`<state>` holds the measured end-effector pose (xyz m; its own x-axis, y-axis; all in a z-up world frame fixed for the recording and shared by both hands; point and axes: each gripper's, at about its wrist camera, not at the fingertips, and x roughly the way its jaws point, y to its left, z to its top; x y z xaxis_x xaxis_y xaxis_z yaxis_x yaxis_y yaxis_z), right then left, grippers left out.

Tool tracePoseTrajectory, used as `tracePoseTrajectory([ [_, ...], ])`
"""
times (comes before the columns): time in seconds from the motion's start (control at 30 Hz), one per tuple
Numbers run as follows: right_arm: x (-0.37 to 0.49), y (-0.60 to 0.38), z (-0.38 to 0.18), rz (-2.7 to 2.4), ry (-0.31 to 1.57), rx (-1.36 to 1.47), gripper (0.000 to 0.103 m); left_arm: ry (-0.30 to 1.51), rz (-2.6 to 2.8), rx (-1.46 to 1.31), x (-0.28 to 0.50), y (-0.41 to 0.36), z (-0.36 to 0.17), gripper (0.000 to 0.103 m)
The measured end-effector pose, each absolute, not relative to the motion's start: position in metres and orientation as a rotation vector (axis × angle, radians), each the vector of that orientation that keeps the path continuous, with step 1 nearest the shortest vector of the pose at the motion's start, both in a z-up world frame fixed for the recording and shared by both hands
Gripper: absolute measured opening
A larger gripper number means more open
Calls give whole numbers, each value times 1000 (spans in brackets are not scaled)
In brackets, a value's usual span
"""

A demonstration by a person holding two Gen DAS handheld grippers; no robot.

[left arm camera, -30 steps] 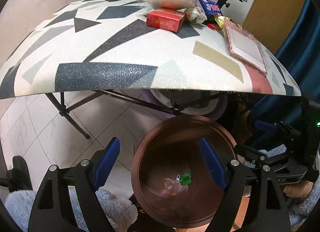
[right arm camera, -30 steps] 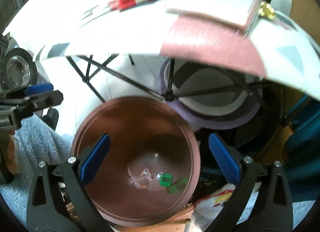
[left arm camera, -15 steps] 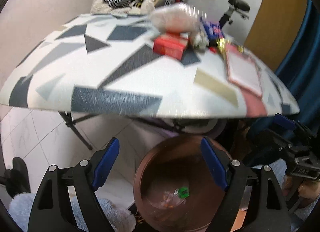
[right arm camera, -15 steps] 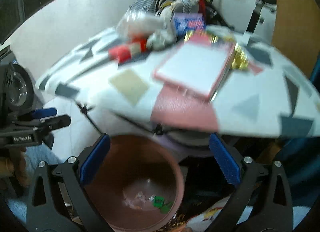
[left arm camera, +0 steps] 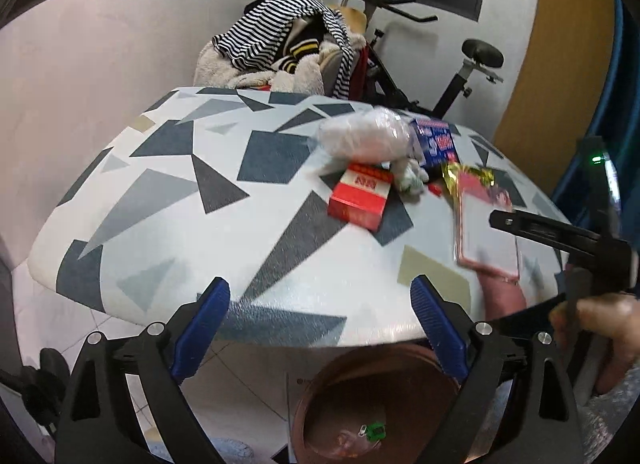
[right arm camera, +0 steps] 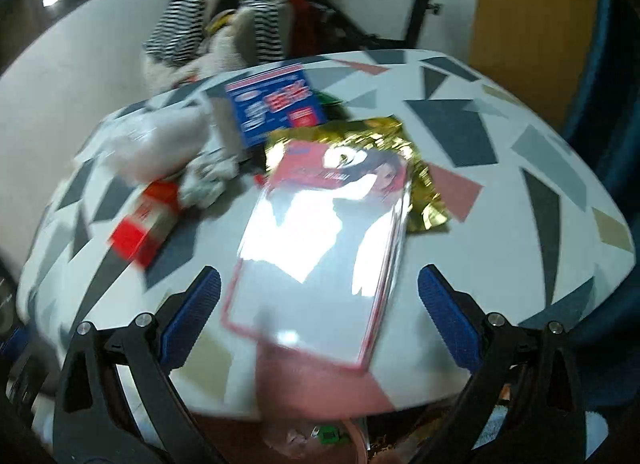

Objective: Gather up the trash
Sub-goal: 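Raise both grippers back over the table, then grasp the pink XOYO card package with the right gripper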

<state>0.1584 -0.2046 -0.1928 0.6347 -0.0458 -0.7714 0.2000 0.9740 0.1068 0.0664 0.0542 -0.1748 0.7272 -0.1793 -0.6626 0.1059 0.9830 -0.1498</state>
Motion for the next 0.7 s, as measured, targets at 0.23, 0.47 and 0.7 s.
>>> tracePoseTrajectory([
  [0.23, 187, -201, -204, -214, 932, 226, 97, 749, -155, -145, 74, 61, -180, 90],
  [0.47, 204, -195, -213, -243, 948, 186, 97, 763, -148, -179, 81, 67, -187, 90],
  [0.7, 215, -197, -209, -224, 989, 246, 97, 768, -154, -199, 84, 65, -189, 90],
])
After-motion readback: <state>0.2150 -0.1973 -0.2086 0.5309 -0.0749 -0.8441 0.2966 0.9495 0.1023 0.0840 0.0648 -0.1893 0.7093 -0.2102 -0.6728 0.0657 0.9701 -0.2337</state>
